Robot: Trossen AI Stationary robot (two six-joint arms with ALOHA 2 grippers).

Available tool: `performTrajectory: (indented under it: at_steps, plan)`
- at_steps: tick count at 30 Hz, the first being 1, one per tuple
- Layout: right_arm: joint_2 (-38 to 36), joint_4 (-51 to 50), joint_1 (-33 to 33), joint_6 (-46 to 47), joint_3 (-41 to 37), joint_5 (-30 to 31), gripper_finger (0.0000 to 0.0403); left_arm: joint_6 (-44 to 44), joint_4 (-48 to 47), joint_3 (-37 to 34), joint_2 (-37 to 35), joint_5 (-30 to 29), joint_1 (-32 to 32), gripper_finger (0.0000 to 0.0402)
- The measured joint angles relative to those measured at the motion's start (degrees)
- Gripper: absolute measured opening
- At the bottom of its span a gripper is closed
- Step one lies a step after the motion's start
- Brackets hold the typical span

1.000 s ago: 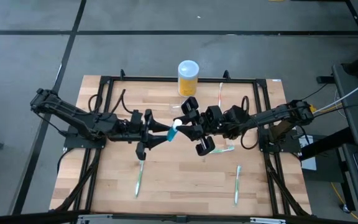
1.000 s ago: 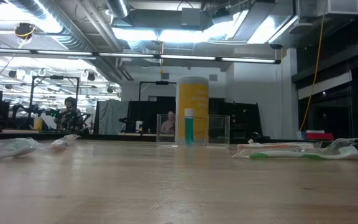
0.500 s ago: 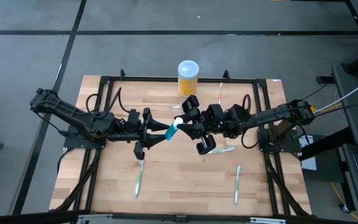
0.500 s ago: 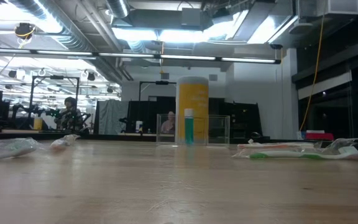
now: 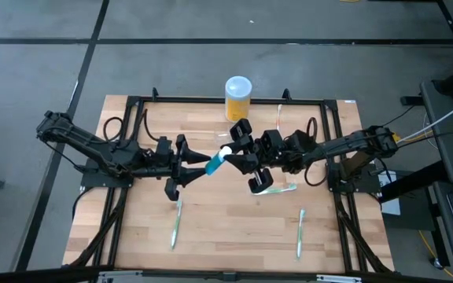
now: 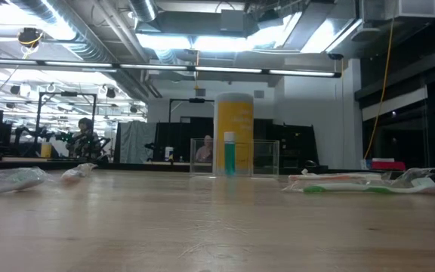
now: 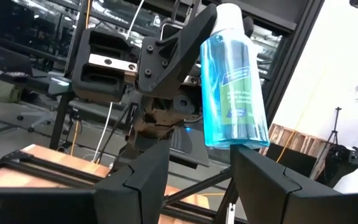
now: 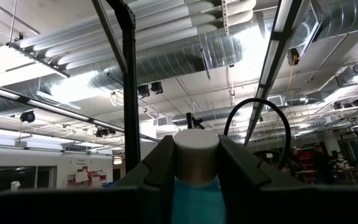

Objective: Pick & Place toothbrushing station
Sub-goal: Put the blue mouthwash into the transparent organizer

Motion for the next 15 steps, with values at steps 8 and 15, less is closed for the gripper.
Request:
performTrajectory:
  at_steps: [8,15]
  plan:
    - [0.29,-0.43,-0.43,-0.08,-0.25,-0.67,0.0093,-1.89,-7.94,0.29,-0.6,-3.44,-0.02,0.0171]
    - [-0.04,-0.96,-1.06,1.07,-0.34,-2.19,0.0093,-2.52,-17.93,0.56,-5.02,-10.95,0.2,0.0171]
